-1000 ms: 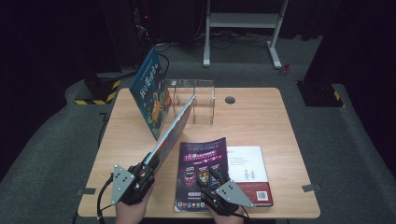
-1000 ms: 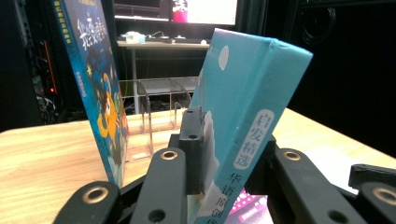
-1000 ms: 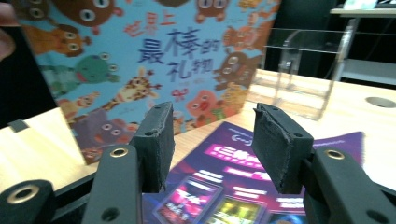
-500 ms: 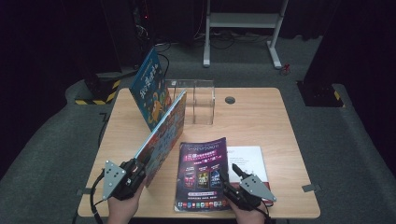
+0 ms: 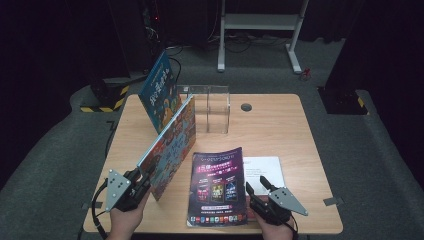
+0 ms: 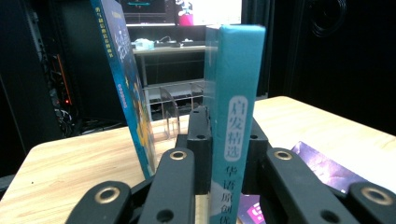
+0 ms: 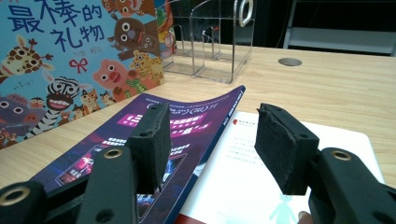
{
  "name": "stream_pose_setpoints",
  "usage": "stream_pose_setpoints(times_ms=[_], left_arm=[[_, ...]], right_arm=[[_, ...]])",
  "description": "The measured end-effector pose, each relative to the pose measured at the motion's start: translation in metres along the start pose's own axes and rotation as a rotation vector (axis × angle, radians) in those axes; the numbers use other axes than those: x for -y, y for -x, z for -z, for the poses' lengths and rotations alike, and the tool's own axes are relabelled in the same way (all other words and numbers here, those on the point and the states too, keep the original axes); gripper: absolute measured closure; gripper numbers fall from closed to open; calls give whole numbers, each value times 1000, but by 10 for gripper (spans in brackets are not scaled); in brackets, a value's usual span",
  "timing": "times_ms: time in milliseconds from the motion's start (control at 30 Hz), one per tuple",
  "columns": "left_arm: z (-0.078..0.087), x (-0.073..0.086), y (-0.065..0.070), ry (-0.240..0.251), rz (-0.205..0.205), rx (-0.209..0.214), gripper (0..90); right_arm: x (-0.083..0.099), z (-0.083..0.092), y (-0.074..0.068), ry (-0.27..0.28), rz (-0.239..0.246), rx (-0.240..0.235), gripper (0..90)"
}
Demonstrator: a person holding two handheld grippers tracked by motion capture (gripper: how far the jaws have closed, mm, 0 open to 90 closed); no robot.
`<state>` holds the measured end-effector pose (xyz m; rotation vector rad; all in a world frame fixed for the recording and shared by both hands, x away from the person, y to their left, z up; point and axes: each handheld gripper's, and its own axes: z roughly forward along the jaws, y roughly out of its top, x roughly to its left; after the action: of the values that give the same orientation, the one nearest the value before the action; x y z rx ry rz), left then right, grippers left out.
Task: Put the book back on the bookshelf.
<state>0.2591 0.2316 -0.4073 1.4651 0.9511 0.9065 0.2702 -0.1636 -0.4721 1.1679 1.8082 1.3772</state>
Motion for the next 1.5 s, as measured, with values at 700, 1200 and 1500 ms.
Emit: stream_pose_setpoints(times_ms=[700, 1200, 1500], left_arm=[[-1, 8, -5, 10, -11, -6, 789], [0, 8, -11, -2, 9, 56, 787], [0, 7, -13, -12, 21, 65, 782]], right_arm=[[4, -2, -4, -5, -1, -16, 453], [5, -4, -5, -13, -5, -26, 456], [6, -4, -5, -17, -12, -29, 455]])
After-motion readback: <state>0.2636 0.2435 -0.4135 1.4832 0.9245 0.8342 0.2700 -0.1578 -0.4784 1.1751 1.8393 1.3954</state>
